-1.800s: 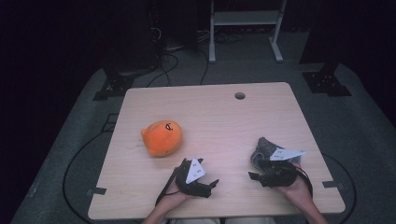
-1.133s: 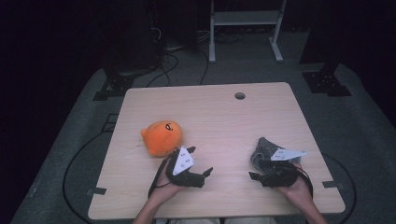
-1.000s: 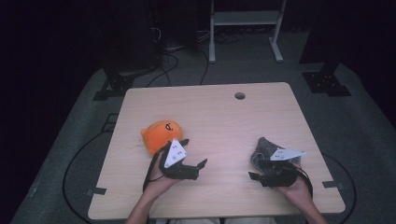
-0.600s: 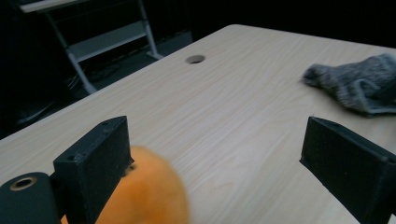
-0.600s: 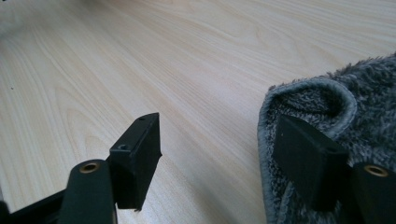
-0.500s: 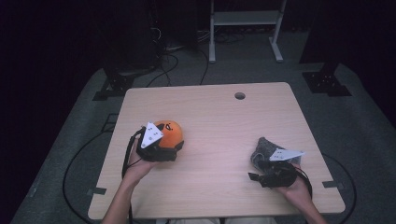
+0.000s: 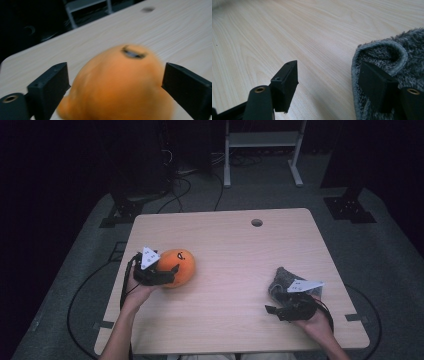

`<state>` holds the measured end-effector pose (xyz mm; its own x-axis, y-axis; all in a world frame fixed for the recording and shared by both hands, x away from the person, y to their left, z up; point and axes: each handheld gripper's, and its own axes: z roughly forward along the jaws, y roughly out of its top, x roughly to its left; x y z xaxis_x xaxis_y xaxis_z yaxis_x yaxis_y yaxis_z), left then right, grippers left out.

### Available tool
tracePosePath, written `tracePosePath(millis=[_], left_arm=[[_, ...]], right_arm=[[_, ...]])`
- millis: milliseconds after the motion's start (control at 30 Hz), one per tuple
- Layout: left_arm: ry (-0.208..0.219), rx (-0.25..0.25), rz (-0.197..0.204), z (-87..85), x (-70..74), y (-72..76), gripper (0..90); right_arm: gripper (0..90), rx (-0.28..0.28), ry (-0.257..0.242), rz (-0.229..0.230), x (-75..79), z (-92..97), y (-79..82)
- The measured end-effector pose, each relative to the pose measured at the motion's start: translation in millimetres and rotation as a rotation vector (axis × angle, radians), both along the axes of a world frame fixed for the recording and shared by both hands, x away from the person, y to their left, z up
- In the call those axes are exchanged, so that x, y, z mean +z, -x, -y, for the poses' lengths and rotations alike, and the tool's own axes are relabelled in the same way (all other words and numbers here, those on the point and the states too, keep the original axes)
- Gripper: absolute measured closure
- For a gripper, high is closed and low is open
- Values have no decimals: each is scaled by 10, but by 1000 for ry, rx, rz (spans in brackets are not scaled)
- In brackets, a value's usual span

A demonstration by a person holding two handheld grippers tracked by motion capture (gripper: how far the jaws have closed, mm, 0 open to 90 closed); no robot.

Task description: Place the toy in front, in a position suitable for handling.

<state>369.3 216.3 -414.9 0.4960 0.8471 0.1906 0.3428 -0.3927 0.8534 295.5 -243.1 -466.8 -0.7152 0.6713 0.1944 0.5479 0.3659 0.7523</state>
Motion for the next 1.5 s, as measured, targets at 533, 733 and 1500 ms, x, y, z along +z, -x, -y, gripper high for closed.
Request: tracePosePath(millis=[533, 733, 1500], left_arm=[[4, -50, -5, 47, -315, -72, 29], [-3, -43, -30, 30, -308, -106, 112], [25, -14, -99, -21, -1, -103, 425]], right_arm=[[312, -8, -9, 22, 46, 52, -1], [316, -7, -14, 20, 56, 66, -6], [320, -64, -58, 48, 119, 255, -11]])
